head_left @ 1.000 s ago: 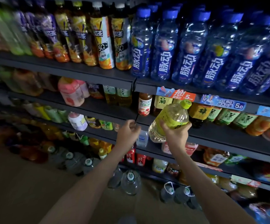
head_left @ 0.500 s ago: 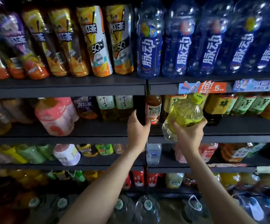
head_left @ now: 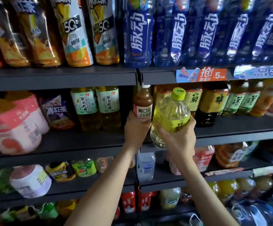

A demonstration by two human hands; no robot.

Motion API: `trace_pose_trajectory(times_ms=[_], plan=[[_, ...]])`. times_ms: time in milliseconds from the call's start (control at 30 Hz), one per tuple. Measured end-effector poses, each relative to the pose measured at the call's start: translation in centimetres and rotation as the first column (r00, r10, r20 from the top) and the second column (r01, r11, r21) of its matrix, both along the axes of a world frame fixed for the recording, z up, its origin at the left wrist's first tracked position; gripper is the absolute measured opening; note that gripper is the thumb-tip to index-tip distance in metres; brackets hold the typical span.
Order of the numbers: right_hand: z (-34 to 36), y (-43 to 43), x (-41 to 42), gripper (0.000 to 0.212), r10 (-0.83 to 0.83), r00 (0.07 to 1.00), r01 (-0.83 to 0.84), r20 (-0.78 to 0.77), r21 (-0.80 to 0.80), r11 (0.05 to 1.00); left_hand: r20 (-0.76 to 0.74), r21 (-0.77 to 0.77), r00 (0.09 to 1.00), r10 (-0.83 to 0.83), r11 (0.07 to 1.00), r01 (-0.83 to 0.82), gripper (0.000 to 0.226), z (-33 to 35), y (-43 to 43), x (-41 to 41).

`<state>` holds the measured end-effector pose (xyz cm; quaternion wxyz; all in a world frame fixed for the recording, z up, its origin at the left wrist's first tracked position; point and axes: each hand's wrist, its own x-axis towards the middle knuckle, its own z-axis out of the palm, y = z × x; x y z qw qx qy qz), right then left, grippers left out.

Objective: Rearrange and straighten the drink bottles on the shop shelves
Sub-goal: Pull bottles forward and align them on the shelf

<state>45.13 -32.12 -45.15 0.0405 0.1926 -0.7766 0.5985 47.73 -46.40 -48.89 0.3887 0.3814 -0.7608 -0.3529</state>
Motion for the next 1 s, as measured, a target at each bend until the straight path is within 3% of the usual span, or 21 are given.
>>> trace_pose_trajectory(times_ms=[133, 267, 467, 833, 1000], plan=[[0.3, 0.4, 0.6, 0.096, 0.0, 1.0, 0.0, 0.009, 0.005, 1.0, -0.146, 0.034, 0.989, -0.025, 0.999, 0.031, 0.049, 0.1, 1.8, 4.4], [1.2, -0.3, 1.4, 0.092, 0.003, 1.0, -0.005, 0.029, 0.049, 0.999, -0.247, 0.006, 0.969, 0.008, 1.0, -0.007, 0.049, -0.5, 2.5, 9.3], [3.2, -4.0, 2.0, 0.089, 0.006, 0.997, -0.019, 0.078, 0.17, 0.985, -0.163, 0.066, 0.986, 0.026, 0.998, -0.015, 0.054, 0.5, 2.6, 12.9], [3.1, -9.9, 1.0, 0.087, 0.059, 0.994, -0.072, 0.097, 0.144, 0.987, -0.142, 0.232, 0.989, 0.031, 0.973, 0.003, 0.056, 1.9, 2.4, 13.8], [2.0, -10.4, 1.4, 0.088, 0.102, 0.981, -0.13, 0.165, 0.17, 0.977, -0.088, 0.2, 0.995, 0.044, 0.98, -0.026, 0.048, 3.2, 2.8, 14.7]])
